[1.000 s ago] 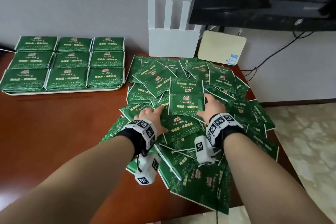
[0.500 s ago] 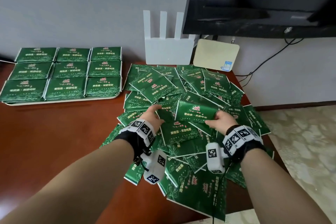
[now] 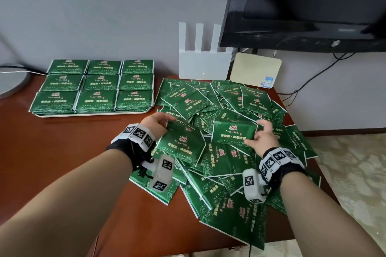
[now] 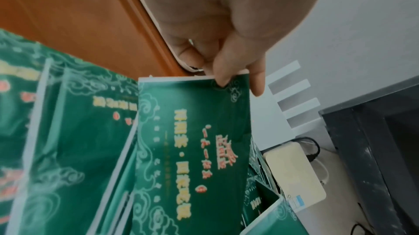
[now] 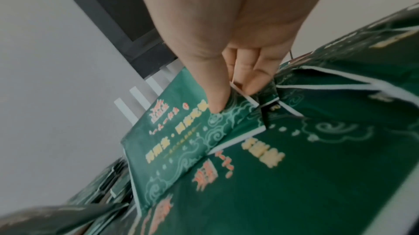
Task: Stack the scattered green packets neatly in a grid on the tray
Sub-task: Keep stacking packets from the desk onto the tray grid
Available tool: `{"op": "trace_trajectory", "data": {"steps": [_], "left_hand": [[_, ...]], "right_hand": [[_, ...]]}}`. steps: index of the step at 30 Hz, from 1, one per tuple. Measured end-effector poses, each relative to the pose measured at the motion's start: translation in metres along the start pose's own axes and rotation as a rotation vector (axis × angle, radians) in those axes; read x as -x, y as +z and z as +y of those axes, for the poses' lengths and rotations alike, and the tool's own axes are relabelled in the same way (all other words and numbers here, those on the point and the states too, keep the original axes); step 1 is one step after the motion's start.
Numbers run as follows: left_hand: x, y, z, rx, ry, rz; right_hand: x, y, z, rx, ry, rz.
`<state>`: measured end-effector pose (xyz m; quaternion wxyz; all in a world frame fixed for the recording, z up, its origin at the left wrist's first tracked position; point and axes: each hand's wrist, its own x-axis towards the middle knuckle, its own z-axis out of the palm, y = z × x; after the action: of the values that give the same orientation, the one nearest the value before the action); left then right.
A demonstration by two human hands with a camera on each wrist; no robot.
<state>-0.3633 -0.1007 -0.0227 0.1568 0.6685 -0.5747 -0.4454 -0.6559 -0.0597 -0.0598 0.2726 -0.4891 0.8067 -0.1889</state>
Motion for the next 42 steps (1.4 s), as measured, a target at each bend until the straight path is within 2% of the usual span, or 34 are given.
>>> {"op": "trace_trajectory", "data": {"steps": [4,8,12,14,18,20,23,26,28,32,36,39,42], "left_hand": [[0.009,-0.011,-0.011,0.03,0.029,0.068],[0.018,-0.013,-0.023,0.008,0.028,-0.005],[0.025,-0.007,-0.036,-0.275,0.036,-0.081],[0.027,-0.003,-0.041,-0.412,0.036,-0.078],[0.028,-0.007,-0.038,-0.596,0.066,-0.112],[0.028,-0.014,-0.034,-0.519,0.056,-0.08],[0.027,-0.022,-0.031,-0.236,0.038,0.033],[0.026,-0.027,-0.028,-0.021,-0.018,0.034],[0.024,-0.027,-0.03,-0.034,-0.039,-0.003],[0.022,-0.018,-0.037,-0.15,-0.02,-0.117],[0.021,-0.005,-0.035,-0.147,-0.009,-0.152],[0.019,0.002,-0.035,-0.192,-0.008,-0.145],[0.017,0.0,-0.033,-0.196,0.016,-0.064]], "right_hand": [[0.005,0.001,-0.002,0.068,-0.061,-0.071],[0.01,0.003,-0.004,0.064,-0.064,-0.079],[0.007,0.004,-0.005,0.029,-0.103,-0.058],[0.006,0.003,-0.006,0.046,-0.134,-0.029],[0.008,0.0,-0.011,0.091,-0.223,0.018],[0.005,0.0,-0.014,0.091,-0.236,-0.019],[0.001,0.002,-0.02,-0.026,-0.181,-0.089],[0.001,0.008,-0.027,-0.197,-0.177,-0.097],[0.005,0.012,-0.032,-0.194,-0.203,-0.087],[0.009,0.018,-0.04,-0.028,-0.28,-0.124],[0.01,0.024,-0.04,0.05,-0.325,-0.154],[0.012,0.024,-0.04,0.075,-0.329,-0.158],[0.014,0.023,-0.039,0.074,-0.315,-0.137]]}}
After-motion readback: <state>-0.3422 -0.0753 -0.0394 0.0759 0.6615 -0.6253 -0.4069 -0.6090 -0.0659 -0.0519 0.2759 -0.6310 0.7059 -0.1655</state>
